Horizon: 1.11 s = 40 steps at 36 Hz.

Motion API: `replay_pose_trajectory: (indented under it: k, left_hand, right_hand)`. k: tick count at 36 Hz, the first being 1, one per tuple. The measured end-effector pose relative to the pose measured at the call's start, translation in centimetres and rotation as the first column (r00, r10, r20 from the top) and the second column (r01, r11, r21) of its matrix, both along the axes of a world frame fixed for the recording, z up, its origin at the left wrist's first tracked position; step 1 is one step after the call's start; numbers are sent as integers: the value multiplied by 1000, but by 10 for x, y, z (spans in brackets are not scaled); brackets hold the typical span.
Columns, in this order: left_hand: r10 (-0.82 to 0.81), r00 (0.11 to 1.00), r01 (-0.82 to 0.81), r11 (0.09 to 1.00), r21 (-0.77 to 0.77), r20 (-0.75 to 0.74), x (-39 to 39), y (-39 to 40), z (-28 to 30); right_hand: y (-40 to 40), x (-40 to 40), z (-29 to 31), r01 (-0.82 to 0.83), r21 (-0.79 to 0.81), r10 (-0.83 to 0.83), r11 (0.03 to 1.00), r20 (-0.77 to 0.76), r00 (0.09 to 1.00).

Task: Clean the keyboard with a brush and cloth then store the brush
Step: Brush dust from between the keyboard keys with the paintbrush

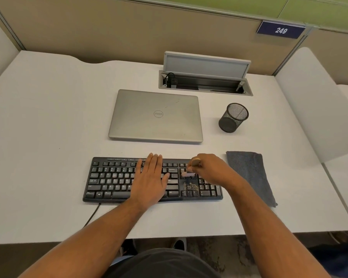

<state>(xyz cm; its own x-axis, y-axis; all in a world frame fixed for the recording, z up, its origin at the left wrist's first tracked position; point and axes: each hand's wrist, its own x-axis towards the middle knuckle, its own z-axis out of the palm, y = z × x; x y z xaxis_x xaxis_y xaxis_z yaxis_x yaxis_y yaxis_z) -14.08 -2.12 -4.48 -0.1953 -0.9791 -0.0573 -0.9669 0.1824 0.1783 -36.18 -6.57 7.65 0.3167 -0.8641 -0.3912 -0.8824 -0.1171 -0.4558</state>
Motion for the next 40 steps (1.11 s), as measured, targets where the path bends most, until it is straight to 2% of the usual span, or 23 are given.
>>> replay_pose_trajectory:
  k: [4, 9, 17, 19, 23, 27, 32, 37, 40]
  left_hand:
    - [-4, 1000, 4, 1000, -1, 6, 0, 0, 1]
    - [0, 1000, 0, 1000, -7, 12, 0, 0, 0]
    - [-2, 1000, 1, 1000, 25, 18, 0, 0, 1]
    - [5, 1000, -5, 1000, 14, 7, 0, 0, 2]
    - [3, 1000, -4, 1000, 19, 21, 0, -1, 2]
    - [1, 1000, -2, 1000, 29, 26, 0, -1, 3]
    - [3, 1000, -3, 1000, 26, 25, 0, 0, 2]
    - [1, 1000, -2, 1000, 23, 26, 0, -1, 2]
    - [3, 1000, -3, 1000, 15, 25, 0, -1, 2]
  right_hand:
    - [-3, -8, 5, 17, 0, -17, 1000, -45, 999]
    - [5, -4, 3, 86, 28, -89, 996, 110, 990]
    - [3, -11, 3, 136, 4, -136, 991, -73, 988]
    - [3, -11, 6, 214, -38, -216, 976, -43, 975]
    - [12, -6, 5, 454, -142, -438, 879, 133, 889]
    - [27, -1, -16, 558, -166, -532, 813, 179, 828]
    - [28, -6, -15, 484, -101, -482, 869, 43, 875]
    - [33, -5, -16, 571, -184, -531, 800, 226, 816]
    - [37, -3, -21, 544, -177, -513, 821, 192, 837]
